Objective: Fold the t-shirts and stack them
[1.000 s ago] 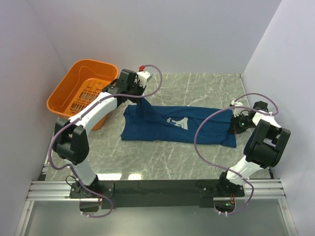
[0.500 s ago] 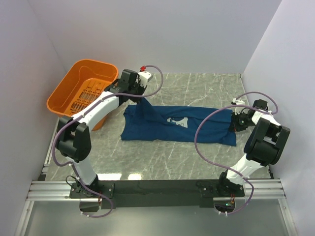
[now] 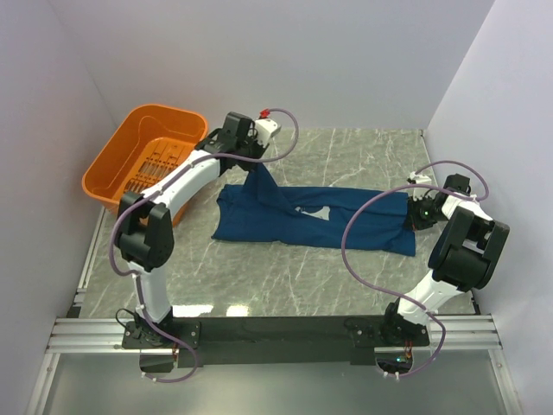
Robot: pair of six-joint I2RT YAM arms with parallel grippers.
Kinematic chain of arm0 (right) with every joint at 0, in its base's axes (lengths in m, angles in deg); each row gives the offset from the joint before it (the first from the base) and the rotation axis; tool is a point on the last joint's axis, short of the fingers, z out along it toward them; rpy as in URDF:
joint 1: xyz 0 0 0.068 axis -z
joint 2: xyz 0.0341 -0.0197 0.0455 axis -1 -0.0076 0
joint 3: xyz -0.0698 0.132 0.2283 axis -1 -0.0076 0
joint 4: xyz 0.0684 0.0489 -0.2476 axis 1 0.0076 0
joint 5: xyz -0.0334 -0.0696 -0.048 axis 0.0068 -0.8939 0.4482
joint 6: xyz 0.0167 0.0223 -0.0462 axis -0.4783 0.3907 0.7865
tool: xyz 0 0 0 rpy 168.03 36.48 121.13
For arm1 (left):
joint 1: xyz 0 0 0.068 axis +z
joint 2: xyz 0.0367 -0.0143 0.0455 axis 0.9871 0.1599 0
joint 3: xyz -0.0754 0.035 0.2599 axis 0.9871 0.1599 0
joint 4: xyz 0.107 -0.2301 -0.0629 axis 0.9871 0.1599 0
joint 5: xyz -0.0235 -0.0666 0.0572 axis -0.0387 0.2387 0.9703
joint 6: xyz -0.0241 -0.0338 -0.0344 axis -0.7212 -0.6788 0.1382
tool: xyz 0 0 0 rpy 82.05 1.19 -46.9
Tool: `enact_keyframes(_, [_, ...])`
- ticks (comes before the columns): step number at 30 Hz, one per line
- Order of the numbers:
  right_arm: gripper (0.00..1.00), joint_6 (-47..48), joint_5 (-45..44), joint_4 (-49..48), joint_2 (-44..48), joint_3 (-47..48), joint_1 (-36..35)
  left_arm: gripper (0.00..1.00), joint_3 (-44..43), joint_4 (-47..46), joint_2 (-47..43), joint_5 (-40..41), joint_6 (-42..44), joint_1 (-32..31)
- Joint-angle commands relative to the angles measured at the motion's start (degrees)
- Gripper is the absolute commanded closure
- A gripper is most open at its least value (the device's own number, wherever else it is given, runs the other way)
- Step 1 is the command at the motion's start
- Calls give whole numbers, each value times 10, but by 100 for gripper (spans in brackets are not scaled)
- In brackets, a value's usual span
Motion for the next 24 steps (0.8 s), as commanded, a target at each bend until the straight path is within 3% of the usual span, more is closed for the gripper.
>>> enact_keyframes(1, [100, -5, -7, -22, 0, 3, -2, 100, -44, 8, 20, -19, 30, -12])
enact_keyframes(24, [100, -15, -4, -27, 21, 1, -3, 100, -70, 13, 103, -13, 30, -22])
